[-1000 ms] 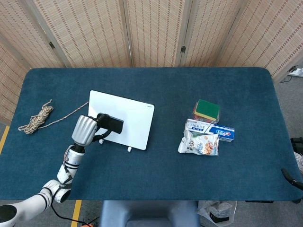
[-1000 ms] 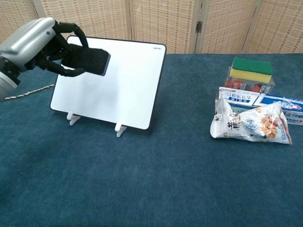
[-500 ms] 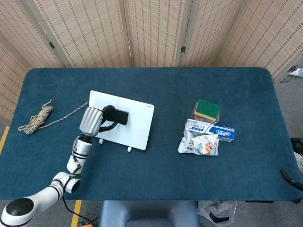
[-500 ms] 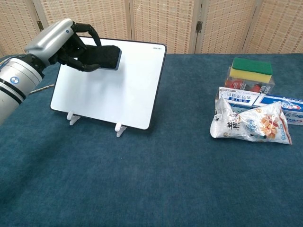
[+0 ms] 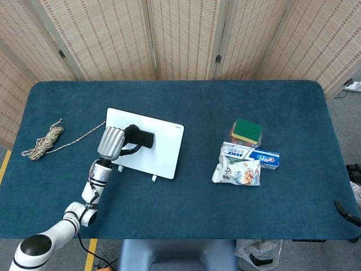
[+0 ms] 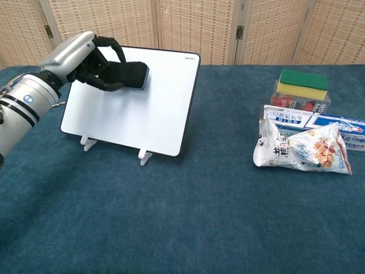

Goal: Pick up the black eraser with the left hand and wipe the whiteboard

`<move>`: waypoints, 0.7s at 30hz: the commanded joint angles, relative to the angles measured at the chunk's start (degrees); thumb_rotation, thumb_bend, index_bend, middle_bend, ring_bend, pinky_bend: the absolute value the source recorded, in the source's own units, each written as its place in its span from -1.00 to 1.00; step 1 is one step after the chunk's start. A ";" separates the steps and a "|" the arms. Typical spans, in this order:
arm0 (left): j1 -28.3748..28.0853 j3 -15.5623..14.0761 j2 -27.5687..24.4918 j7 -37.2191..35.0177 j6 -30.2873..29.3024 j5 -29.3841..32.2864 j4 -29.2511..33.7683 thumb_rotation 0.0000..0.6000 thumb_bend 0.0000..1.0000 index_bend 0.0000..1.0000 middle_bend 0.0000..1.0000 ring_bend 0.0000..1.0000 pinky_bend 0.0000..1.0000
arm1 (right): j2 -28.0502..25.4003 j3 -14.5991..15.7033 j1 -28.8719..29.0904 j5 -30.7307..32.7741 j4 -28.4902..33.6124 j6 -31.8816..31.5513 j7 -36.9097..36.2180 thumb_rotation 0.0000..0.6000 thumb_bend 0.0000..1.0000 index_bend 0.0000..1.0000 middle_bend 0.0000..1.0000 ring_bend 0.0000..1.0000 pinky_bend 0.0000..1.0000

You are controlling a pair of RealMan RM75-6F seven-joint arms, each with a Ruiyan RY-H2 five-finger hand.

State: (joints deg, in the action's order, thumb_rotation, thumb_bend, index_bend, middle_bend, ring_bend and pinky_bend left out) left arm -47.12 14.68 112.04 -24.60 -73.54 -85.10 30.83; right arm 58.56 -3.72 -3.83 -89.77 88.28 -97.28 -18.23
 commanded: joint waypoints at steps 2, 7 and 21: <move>-0.69 -0.77 1.22 -2.12 0.50 0.12 -2.80 1.00 -0.51 0.18 1.00 1.00 1.00 | 0.01 -0.15 0.11 0.58 0.55 0.64 0.74 1.00 -0.46 -1.00 -1.00 -1.00 -0.98; -1.38 -1.37 2.30 -3.91 1.40 0.33 -5.35 1.00 -0.52 0.12 1.00 1.00 1.00 | 0.01 -0.23 -0.10 0.94 0.90 0.64 1.08 1.00 -0.46 -1.00 -1.00 -1.00 -0.98; -1.24 -3.38 3.03 -4.51 -0.58 -0.25 -7.25 1.00 -0.52 -0.62 1.00 1.00 1.00 | 0.11 -0.45 -0.43 1.05 0.99 0.35 1.25 1.00 -0.46 -1.00 -1.00 -1.00 -0.98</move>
State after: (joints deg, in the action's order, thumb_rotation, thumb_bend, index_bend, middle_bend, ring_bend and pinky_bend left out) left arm -48.45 11.39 115.13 -29.20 -74.02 -85.30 23.52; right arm 58.67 -4.17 -4.26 -88.71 89.27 -96.93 -16.98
